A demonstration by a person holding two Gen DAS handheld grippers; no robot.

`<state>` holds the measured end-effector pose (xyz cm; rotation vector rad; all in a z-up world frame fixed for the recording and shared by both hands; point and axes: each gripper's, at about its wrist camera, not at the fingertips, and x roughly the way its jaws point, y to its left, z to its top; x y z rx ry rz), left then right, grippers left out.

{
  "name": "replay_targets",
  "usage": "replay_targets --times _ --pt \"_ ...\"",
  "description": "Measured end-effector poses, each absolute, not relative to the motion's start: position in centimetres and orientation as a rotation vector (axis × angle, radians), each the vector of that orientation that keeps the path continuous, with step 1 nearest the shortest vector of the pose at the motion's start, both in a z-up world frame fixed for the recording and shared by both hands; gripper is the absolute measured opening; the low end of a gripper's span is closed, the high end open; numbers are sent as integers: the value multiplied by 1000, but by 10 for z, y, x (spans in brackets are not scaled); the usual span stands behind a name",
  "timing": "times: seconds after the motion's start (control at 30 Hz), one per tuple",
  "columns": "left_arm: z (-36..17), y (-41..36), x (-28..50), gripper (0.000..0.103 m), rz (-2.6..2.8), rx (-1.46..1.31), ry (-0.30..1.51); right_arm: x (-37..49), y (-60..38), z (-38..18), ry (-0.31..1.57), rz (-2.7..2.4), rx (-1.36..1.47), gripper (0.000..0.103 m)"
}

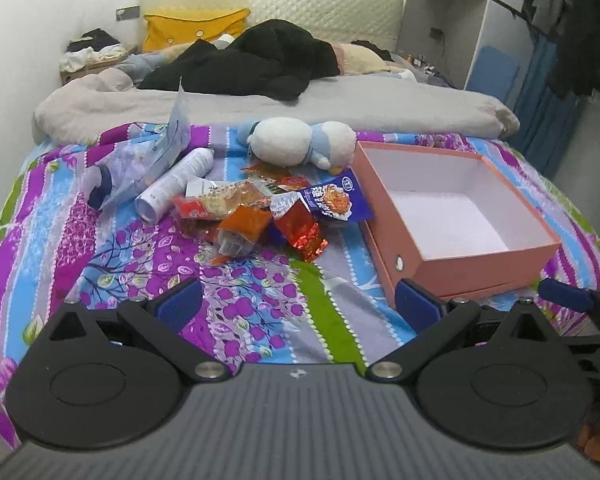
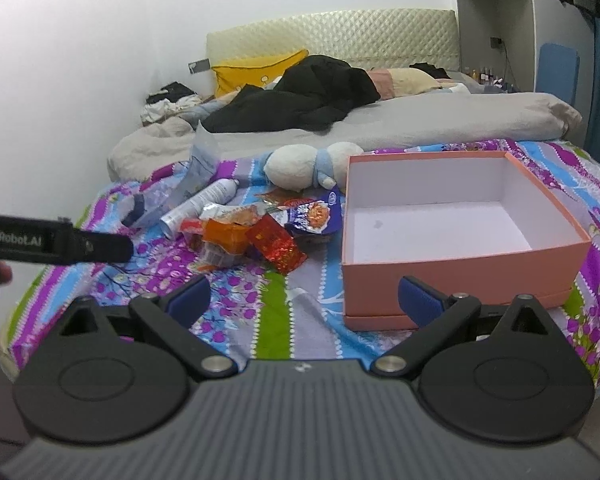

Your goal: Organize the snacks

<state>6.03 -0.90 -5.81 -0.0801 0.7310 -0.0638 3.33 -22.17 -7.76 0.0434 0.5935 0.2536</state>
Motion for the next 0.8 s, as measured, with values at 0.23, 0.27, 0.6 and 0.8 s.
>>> replay_targets --times 0.23,0.27,0.6,0.8 --pt "-83 8 86 103 -61 -128 783 55 -207 -93 645 276 16 102" --pt "-87 11 89 103 -59 -134 793 58 -205 -94 648 283 18 102" --pt "-121 43 129 103 -25 -177 841 103 -170 -111 684 325 -43 102" --pt "-141 60 157 103 -32 -198 846 128 -152 -124 689 350 -73 102"
